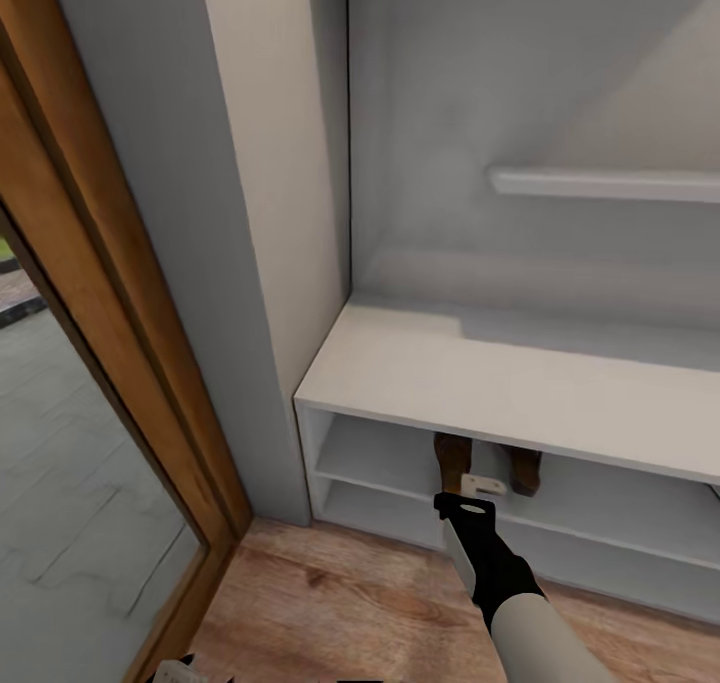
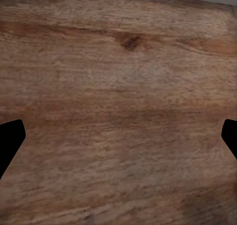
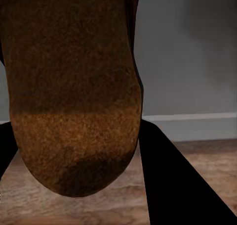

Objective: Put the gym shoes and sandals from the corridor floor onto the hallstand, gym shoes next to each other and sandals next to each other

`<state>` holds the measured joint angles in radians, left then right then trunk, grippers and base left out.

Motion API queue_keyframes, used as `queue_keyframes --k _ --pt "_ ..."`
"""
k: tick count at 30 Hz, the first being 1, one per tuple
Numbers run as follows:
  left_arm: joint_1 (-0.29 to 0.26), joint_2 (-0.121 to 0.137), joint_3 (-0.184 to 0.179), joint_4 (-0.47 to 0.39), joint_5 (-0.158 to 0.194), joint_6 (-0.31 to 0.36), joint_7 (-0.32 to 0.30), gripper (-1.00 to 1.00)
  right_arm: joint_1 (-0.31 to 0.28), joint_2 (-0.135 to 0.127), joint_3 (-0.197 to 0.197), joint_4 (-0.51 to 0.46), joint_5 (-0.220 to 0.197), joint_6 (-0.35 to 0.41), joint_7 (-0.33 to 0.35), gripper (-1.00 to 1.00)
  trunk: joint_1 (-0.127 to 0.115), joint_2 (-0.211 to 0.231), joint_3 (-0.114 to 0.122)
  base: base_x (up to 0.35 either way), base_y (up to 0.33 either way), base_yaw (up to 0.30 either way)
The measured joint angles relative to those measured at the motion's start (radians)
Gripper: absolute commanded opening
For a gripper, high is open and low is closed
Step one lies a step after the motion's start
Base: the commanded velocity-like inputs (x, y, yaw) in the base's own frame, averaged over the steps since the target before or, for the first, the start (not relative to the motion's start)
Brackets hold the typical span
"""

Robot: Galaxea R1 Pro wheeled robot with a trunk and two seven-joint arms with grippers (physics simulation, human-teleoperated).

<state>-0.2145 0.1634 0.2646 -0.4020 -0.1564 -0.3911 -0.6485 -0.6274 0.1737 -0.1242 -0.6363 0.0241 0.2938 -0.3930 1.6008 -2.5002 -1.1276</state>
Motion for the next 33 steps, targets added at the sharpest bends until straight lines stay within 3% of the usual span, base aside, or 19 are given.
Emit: queue_keyframes --k 3,4,32,33 --pt "-0.001 0.000 0.000 0.000 0.000 0.000 0.000 1.00 -0.001 0.000 0.010 0.001 -0.018 -0.002 -0.001 -1.00 -0.001 -0.001 0.000 0.147 -0.144 0.000" --pt "-0.001 0.000 0.000 0.000 0.000 -0.001 0.000 1.00 -0.001 0.000 0.003 -0.002 0.002 -0.002 0.001 -1.00 0.000 0.000 0.000 0.162 -0.163 0.000" --pt "0.000 0.002 0.001 0.000 0.001 -0.001 0.000 1.00 -0.001 0.000 0.001 -0.002 0.009 -0.001 0.000 -1.00 0.000 0.000 0.000 0.060 -0.029 0.000" --pt "0.000 0.002 0.001 0.000 0.001 -0.001 0.000 1.00 -0.001 0.000 0.001 -0.002 0.009 -0.001 0.000 1.00 0.000 0.000 0.000 0.002 0.000 0.000"
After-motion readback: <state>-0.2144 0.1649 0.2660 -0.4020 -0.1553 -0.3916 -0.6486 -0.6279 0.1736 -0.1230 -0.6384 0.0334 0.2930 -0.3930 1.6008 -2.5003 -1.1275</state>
